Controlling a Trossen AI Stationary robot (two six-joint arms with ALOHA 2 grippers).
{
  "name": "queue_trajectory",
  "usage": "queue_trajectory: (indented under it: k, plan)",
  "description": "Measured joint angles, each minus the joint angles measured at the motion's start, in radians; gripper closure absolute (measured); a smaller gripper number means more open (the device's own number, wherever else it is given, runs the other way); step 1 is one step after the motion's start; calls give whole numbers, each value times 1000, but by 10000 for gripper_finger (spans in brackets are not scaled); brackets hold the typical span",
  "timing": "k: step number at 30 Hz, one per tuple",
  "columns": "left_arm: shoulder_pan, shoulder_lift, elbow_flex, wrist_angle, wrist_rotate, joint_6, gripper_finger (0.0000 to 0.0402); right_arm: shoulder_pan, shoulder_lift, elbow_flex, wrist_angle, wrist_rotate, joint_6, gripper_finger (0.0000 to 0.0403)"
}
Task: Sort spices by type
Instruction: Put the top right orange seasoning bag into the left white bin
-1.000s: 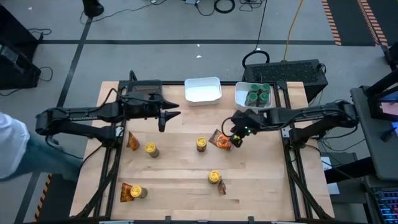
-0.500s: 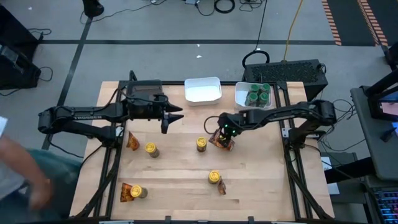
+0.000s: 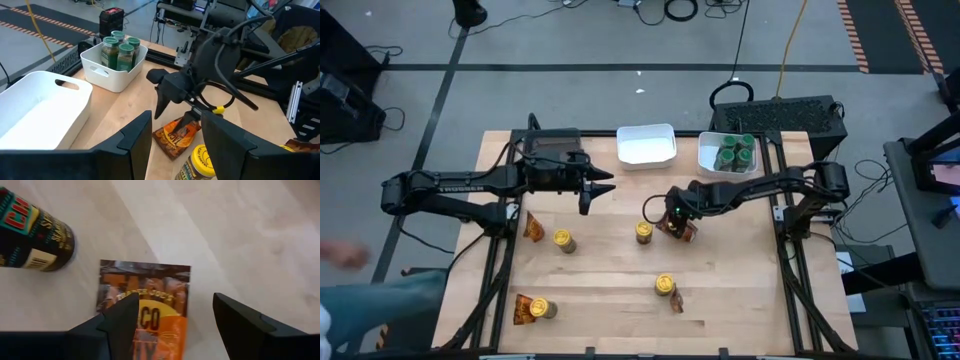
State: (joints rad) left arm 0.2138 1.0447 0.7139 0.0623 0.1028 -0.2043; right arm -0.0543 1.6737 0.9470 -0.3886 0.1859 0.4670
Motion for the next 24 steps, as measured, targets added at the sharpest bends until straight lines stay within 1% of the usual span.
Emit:
queue_trajectory:
  k: [4,9,16,21,24]
  plan:
    - [0,0,0,0,0,0,228,6,3,0,-3,50,-25,167]
    - [0,0,0,0,0,3,228,1,8,-20,21,25,-34,167]
    - [0,0,0,0,0,4,228,12,10,-83,67,17,26,167]
    - [0,0,0,0,0,5,228,43,10,-120,100,31,45,167]
    - [0,0,0,0,-1,7,228,63,9,-145,127,66,53,167]
